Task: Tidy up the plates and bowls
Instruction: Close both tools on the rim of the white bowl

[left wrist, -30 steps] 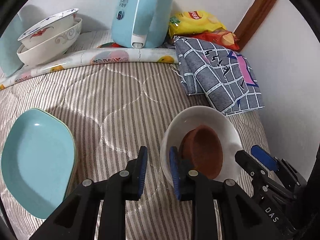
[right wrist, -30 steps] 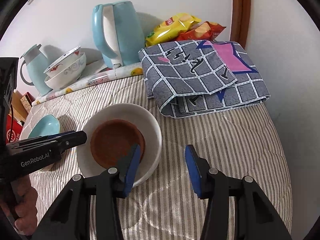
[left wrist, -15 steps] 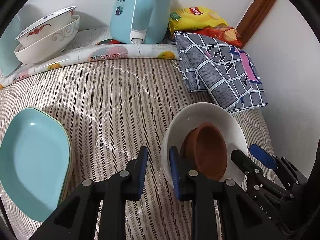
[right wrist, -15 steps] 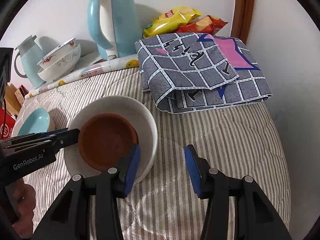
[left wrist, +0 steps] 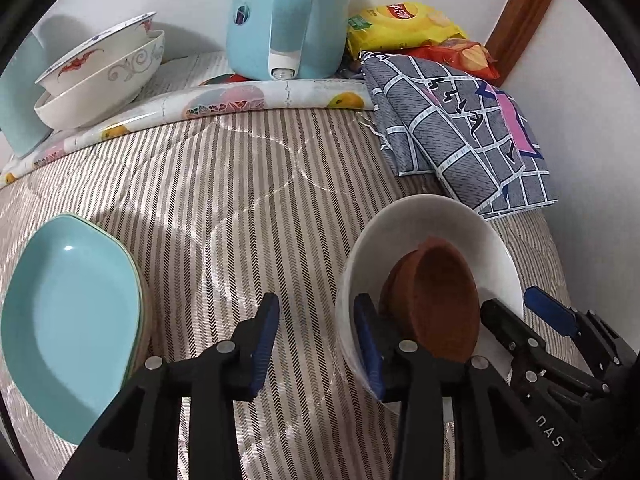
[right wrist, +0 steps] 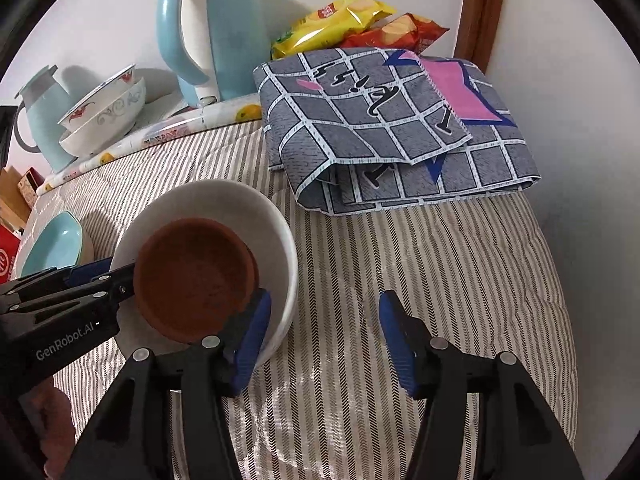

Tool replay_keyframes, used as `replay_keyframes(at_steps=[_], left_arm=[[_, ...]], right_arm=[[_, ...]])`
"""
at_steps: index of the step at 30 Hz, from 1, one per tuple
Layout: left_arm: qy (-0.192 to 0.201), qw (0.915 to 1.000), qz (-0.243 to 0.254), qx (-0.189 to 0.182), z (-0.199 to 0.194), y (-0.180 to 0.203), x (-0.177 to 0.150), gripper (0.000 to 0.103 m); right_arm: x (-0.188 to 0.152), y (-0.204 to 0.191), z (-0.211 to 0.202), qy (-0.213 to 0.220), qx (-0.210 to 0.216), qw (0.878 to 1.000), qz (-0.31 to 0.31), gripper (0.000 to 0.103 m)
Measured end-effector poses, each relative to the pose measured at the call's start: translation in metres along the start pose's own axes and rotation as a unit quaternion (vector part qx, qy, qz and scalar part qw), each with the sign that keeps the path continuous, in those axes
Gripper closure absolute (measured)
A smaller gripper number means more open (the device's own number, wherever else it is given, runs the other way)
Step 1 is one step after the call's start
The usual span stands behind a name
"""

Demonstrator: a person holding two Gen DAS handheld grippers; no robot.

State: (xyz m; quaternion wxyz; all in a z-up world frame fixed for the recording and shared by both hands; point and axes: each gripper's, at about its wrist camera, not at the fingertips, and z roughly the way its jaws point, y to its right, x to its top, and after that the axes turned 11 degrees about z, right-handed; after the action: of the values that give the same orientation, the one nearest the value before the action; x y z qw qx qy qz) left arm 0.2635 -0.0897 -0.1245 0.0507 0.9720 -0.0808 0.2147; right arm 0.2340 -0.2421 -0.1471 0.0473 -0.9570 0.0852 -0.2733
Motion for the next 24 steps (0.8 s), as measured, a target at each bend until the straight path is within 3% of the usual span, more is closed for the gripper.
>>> replay_keyframes(at_steps=[4,18,24], left_arm=[[-0.001,1.0,-0.005,-0.002,0.001,-0.001,0.0,0.064],[-0.022,0.9995,-0.013,-0.018,0.013,-0.004,0.002,0.064],[-0.021,0.9997,0.009,-0.006,0.013,0.0,0.004,0.064]], right_arm=[[0.0,-0.001,0.003,-0.004,-0.007,1.0,-0.003,0.041],[0.003,0.002,0.006,-0.011,0.002,1.0,0.002,0.04],[0.005,0.002,0.012,-0.014,0.01,1.0,0.01,0.047]])
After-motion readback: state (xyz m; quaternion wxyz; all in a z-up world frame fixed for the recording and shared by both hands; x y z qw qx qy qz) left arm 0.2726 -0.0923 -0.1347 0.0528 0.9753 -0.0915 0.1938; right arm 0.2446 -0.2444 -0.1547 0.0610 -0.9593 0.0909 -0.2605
